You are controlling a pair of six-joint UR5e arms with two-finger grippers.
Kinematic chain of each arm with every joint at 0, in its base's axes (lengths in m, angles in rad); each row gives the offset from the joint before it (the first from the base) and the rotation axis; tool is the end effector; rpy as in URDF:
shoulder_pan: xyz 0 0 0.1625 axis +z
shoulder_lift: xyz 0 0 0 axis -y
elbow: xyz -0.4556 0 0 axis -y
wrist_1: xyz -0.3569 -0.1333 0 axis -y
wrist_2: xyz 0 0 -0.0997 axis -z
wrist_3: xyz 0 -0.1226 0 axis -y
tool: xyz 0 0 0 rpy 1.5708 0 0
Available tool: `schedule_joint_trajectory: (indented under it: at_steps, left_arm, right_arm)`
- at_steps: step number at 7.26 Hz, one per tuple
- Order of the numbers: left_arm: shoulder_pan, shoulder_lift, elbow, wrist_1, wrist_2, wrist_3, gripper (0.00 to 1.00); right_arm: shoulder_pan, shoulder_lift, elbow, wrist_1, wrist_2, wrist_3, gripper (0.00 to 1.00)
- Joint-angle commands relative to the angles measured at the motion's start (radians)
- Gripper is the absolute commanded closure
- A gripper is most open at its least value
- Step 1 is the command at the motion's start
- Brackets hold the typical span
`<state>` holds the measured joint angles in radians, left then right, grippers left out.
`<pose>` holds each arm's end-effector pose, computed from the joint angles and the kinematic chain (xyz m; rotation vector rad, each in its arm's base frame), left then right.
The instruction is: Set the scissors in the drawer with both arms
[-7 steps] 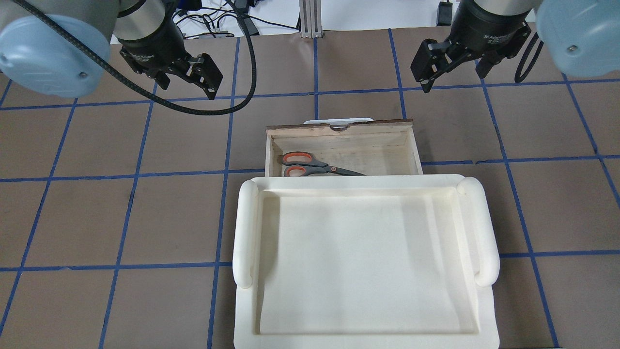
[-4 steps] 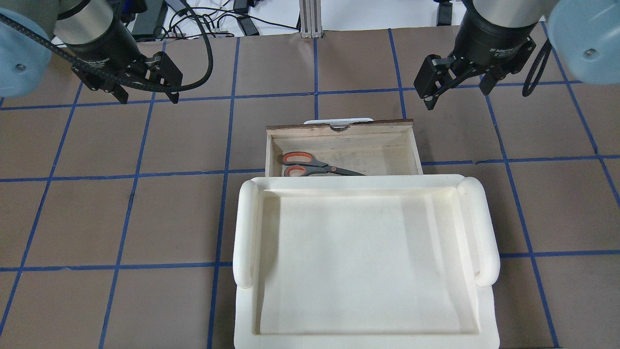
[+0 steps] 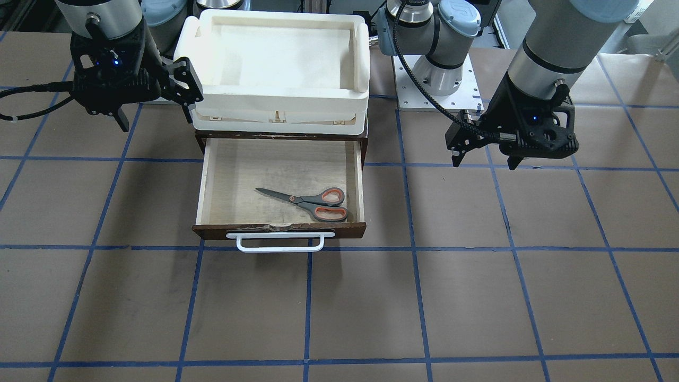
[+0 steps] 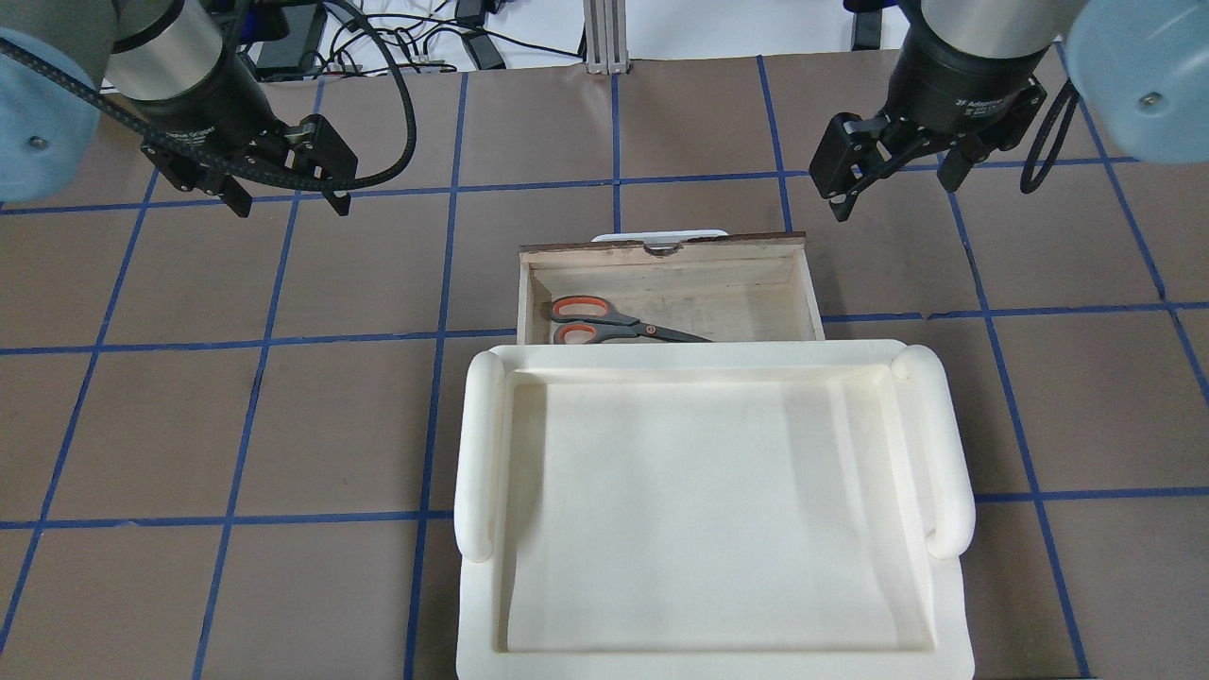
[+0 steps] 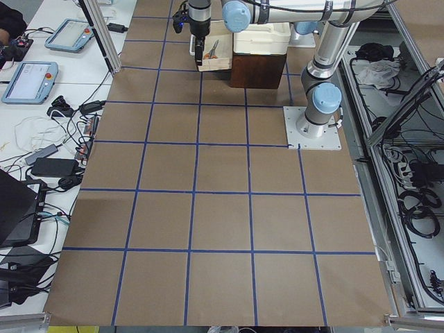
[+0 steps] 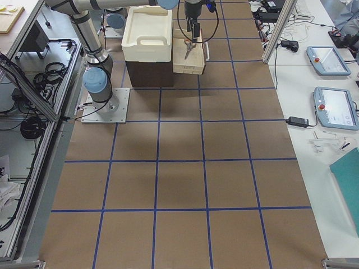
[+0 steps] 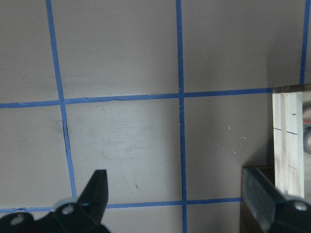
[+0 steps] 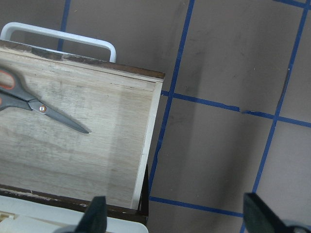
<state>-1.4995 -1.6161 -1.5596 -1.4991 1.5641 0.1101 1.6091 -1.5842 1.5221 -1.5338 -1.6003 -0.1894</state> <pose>-0.0995 -0.4899 0.4867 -0.0611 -3.1372 0.0597 0.1469 -0.4476 0.5202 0.3528 -3.0900 0.0355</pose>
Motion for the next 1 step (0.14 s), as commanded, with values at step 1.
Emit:
schedule_joint_trajectory:
  at_steps: [1]
  left_arm:
    - [-0.002,0.002,-0.008,0.0,-0.001,0.0,0.0]
  right_arm:
    - [0.0,0.004,0.001,-0.014,0.011,0.002,0.0]
